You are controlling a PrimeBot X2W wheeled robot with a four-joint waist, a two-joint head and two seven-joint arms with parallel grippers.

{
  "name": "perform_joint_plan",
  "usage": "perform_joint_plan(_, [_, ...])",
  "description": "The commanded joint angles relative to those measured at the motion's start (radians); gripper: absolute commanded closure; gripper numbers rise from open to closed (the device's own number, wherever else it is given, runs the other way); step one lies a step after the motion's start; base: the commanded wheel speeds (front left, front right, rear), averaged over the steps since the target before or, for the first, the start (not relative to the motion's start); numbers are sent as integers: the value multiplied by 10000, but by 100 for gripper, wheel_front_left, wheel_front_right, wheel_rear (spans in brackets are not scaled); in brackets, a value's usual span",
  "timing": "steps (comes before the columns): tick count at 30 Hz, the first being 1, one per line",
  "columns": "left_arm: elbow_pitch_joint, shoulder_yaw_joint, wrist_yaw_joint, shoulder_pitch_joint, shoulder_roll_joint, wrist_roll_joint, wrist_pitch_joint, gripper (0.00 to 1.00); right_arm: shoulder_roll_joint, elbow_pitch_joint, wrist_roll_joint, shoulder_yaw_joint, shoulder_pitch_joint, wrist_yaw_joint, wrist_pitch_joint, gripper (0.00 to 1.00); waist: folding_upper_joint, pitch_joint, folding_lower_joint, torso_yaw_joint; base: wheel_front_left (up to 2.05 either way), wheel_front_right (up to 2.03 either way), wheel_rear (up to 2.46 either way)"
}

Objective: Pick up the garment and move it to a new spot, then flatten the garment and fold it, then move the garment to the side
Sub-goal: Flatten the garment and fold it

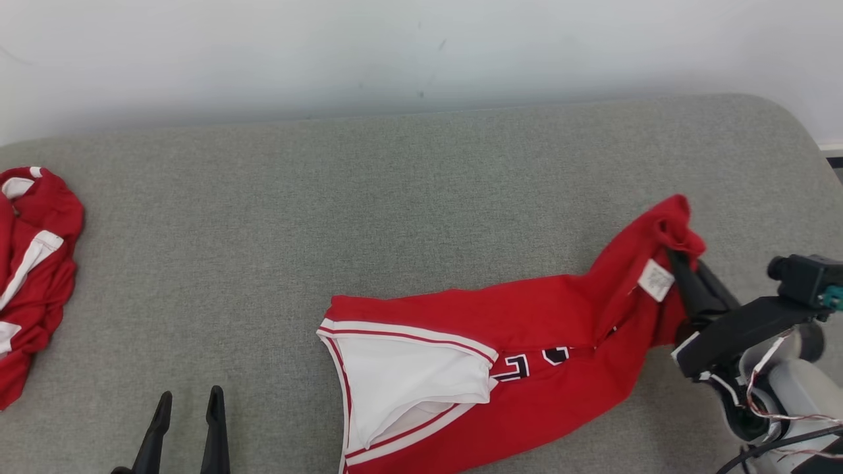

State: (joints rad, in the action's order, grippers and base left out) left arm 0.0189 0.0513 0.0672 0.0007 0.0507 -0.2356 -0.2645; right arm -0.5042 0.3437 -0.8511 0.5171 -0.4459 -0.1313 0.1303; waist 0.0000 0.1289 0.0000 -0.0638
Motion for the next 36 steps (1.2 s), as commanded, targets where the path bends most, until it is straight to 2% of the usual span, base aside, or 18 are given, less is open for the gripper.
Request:
perform_joint_plan(1, [16,12,-29,62,-2,-1,-21,0,64,-430,-275,125,218,11,-195,100,0,-7,0,25,0,0,0])
perform_joint_plan(9, [107,21,41,-17,-3,-87,-21,0,281,-2485,-1069,572,802,11,-1121,100,0,51,0,216,0,0,0])
perform_joint_plan(17, [214,-163,-64,-45,-2,-216,-21,0,883,-3493,-756,1083,1070,9,-1728,100,0,50,0,469,0,0,0])
perform_joint_plan(27, [361,-408,-110,-78,-2,-284,-21,0,1423,-3911,-527,1299,991,11,-2431,100,0,-46,0,721,0,0,0])
perform_joint_plan(36, [519,-645,-159,-159,-2,-403,-20,0,1913,-3696,-328,1398,799,9,-3237,100,0,-49,0,1078,0,0,0])
